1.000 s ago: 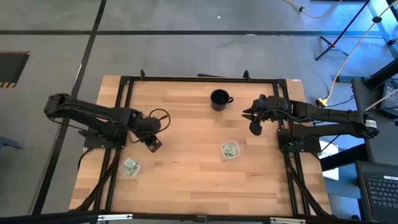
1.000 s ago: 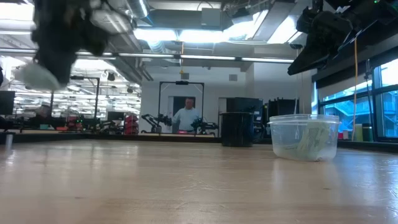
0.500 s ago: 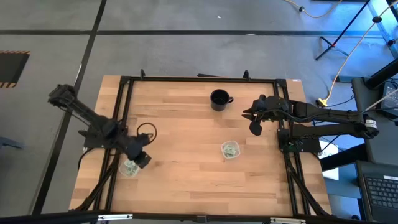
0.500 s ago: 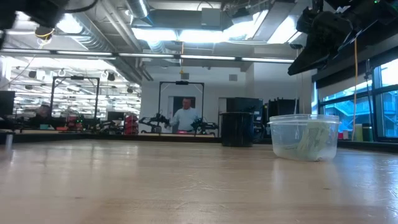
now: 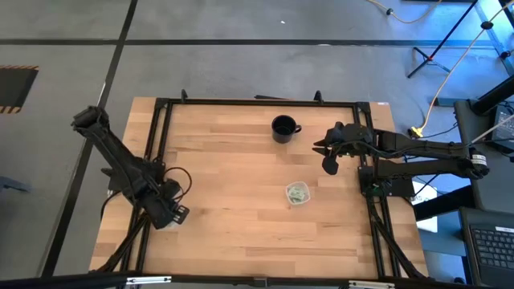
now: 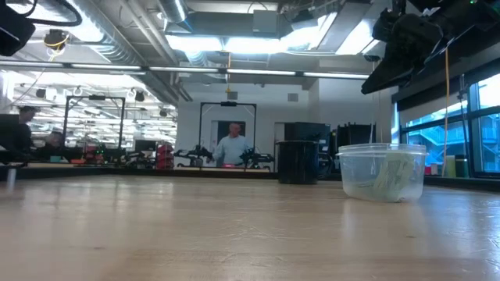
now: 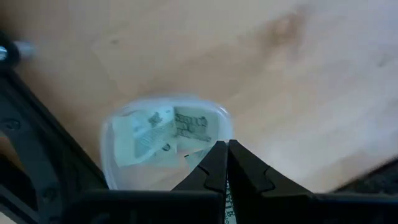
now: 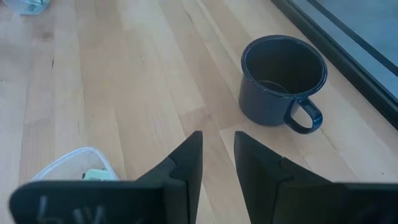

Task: Pick and place Stevia / Truvia into bins
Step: Put the stevia packet into the left transparent container

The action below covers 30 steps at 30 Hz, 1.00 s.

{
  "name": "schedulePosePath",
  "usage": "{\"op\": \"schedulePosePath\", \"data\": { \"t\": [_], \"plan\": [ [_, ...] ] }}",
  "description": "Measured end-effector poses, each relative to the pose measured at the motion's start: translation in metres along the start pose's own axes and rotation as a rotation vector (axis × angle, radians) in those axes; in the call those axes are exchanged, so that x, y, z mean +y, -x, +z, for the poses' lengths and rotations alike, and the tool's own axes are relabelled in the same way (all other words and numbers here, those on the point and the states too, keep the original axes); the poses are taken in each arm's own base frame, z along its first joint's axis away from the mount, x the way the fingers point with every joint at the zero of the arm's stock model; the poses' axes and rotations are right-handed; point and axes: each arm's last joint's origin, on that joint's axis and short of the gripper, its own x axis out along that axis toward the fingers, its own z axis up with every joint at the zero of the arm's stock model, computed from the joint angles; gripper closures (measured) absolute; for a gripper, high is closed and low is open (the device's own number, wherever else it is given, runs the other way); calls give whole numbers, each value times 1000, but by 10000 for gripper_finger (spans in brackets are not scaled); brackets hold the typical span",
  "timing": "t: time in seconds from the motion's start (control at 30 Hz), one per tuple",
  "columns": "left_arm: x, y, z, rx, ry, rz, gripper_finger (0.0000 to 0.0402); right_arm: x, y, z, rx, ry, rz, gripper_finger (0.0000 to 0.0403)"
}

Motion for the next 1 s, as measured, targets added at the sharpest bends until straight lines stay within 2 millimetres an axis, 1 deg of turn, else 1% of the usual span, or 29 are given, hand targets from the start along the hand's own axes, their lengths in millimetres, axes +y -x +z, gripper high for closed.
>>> {"op": "schedulePosePath", "data": {
  "t": [0.1,0.27,0.47,0.63,0.73,0.83,1.0],
  "plan": [
    [2,-4,0,-30,12,55,398,0,0,0,0,0,0,308],
    [10,-10,3,-92,33,202,398,0,0,0,-1,4,0,308],
    [6,-16,1,-94,36,202,398,0,0,0,-1,4,0,308],
    [5,-24,-3,-32,46,283,398,0,0,0,-1,4,0,308],
    [4,-29,-4,-25,48,314,397,0,0,0,0,4,0,308],
    [4,-31,-4,-32,35,320,386,0,0,0,-1,4,0,308],
    [4,-30,-4,-24,18,307,344,0,0,0,0,4,0,308]
  ]
}}
